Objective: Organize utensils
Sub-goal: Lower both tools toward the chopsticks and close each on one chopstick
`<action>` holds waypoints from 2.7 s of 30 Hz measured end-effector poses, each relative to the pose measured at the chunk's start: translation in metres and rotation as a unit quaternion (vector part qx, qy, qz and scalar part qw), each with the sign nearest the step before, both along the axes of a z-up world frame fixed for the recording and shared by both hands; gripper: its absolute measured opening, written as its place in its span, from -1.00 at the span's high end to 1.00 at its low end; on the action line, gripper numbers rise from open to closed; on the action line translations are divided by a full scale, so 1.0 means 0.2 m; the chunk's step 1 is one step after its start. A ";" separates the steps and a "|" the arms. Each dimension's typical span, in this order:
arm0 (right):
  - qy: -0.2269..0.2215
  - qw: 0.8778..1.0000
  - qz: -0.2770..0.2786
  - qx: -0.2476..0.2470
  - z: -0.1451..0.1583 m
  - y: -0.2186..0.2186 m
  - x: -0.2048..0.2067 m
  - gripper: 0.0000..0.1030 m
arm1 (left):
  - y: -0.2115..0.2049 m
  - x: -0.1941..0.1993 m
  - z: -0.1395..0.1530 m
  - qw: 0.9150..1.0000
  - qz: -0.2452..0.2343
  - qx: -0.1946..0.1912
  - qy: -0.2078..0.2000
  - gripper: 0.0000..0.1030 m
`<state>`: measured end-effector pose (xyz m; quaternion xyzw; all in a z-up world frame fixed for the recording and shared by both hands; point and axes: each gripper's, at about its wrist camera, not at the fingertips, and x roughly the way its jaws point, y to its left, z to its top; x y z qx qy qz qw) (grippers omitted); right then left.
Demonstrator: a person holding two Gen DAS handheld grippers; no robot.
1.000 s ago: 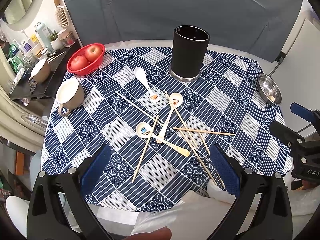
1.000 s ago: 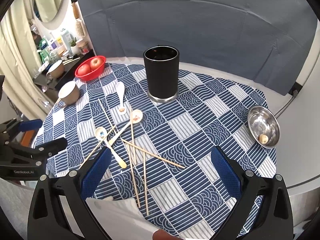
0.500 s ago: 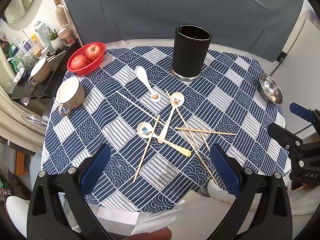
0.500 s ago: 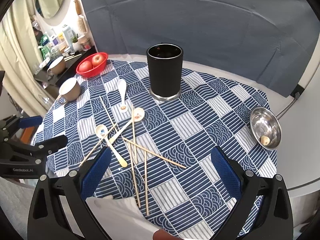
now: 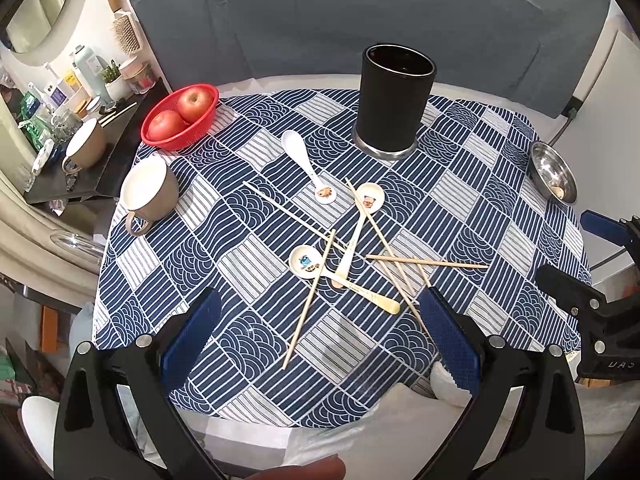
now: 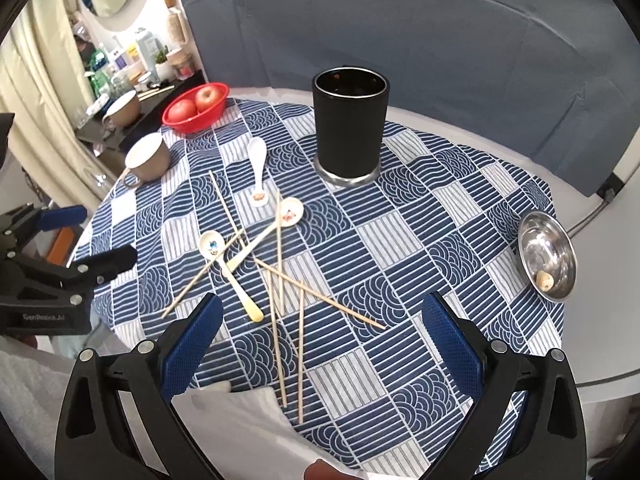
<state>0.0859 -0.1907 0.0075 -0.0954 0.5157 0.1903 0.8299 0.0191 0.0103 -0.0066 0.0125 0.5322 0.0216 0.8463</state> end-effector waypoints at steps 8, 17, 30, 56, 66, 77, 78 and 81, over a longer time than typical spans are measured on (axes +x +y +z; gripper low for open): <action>0.010 0.999 0.011 -0.037 -0.07 0.03 0.03 -0.85 | 0.08 0.06 -0.08 0.999 0.018 -0.011 0.034 -0.89; 0.054 0.996 -0.004 -0.065 -0.25 0.03 0.09 -0.85 | 0.16 0.11 -0.24 0.996 0.012 -0.026 0.087 -0.89; 0.128 0.986 -0.002 -0.106 -0.61 0.07 0.13 -0.85 | 0.22 0.19 -0.55 0.989 -0.027 0.024 0.146 -0.89; 0.213 0.970 -0.022 -0.112 -1.04 0.04 0.12 -0.88 | 0.23 0.35 -1.10 0.978 -0.069 -0.004 0.195 -0.92; 0.243 0.962 -0.049 -0.118 -1.04 0.04 0.14 -0.87 | 0.22 0.33 -1.09 0.984 -0.053 -0.011 0.171 -0.92; 0.257 0.960 -0.017 -0.112 -0.96 -0.06 0.21 0.86 | 0.38 0.20 -0.94 0.982 -0.007 -0.028 0.187 0.86; 0.267 0.959 -0.013 -0.099 -0.96 -0.08 0.23 0.87 | 0.40 0.19 -0.94 0.980 -0.002 -0.033 0.196 0.91; 0.294 0.953 -0.013 -0.067 -0.96 -0.16 0.28 0.93 | 0.46 0.14 -0.94 0.975 0.019 -0.051 0.214 0.91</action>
